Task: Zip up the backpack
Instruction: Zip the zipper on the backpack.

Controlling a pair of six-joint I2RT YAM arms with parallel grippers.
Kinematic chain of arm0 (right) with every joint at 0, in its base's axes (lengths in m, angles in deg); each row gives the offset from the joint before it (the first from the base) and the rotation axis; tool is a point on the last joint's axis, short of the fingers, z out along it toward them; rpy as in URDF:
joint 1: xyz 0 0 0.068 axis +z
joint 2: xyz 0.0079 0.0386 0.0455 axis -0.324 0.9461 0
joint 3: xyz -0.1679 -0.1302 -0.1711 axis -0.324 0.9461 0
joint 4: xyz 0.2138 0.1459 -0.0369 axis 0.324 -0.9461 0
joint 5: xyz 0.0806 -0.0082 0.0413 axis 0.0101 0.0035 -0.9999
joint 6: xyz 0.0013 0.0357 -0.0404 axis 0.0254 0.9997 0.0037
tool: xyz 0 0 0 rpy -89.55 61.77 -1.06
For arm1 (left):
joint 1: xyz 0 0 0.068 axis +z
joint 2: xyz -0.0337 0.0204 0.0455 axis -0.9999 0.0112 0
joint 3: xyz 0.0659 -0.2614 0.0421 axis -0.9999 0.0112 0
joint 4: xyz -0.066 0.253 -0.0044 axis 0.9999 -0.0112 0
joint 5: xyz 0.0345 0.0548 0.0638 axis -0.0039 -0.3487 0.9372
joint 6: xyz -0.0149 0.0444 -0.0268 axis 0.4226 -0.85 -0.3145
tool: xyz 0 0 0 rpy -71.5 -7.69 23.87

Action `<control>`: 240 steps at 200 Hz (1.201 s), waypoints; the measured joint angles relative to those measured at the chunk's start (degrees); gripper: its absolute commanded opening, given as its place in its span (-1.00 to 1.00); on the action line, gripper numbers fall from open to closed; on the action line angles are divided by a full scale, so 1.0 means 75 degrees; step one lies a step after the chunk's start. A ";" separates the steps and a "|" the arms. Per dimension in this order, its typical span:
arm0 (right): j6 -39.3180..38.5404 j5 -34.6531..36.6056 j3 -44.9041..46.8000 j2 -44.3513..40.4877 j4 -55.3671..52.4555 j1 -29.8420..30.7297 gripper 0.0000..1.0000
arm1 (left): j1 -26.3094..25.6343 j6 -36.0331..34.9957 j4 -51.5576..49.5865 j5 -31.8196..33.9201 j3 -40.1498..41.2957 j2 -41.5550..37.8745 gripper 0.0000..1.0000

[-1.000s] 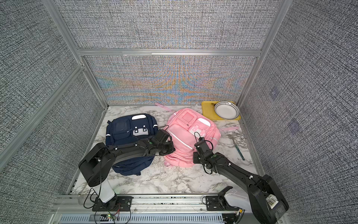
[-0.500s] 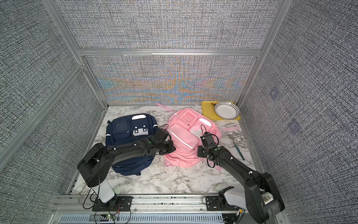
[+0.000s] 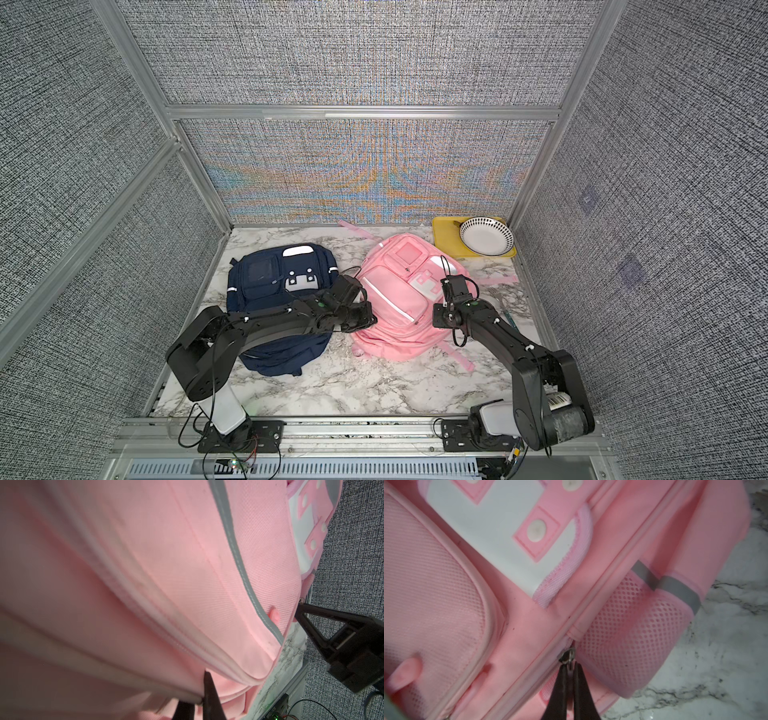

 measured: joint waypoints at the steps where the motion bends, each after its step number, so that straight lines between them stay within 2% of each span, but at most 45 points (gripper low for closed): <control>1: -0.0012 -0.0003 -0.0009 0.0006 -0.0006 -0.0009 -1.00 | 0.0000 0.0000 0.0006 -0.0006 0.0000 0.0000 -1.00; 110: -0.0676 -0.0259 -0.1040 0.1020 -0.0099 -0.0522 -1.00 | -0.0090 0.0079 0.0554 -0.0073 0.0000 0.0000 -1.00; 184: -0.0799 -0.0189 -0.2110 0.2366 -0.0064 -0.0702 -1.00 | -0.0959 0.0965 0.1306 0.0458 0.0029 0.0603 -1.00; 240: -0.0793 -0.0163 -0.2699 0.3182 0.0140 -0.0775 -1.00 | -0.1699 0.1440 0.1265 0.0950 -0.0775 0.1174 -1.00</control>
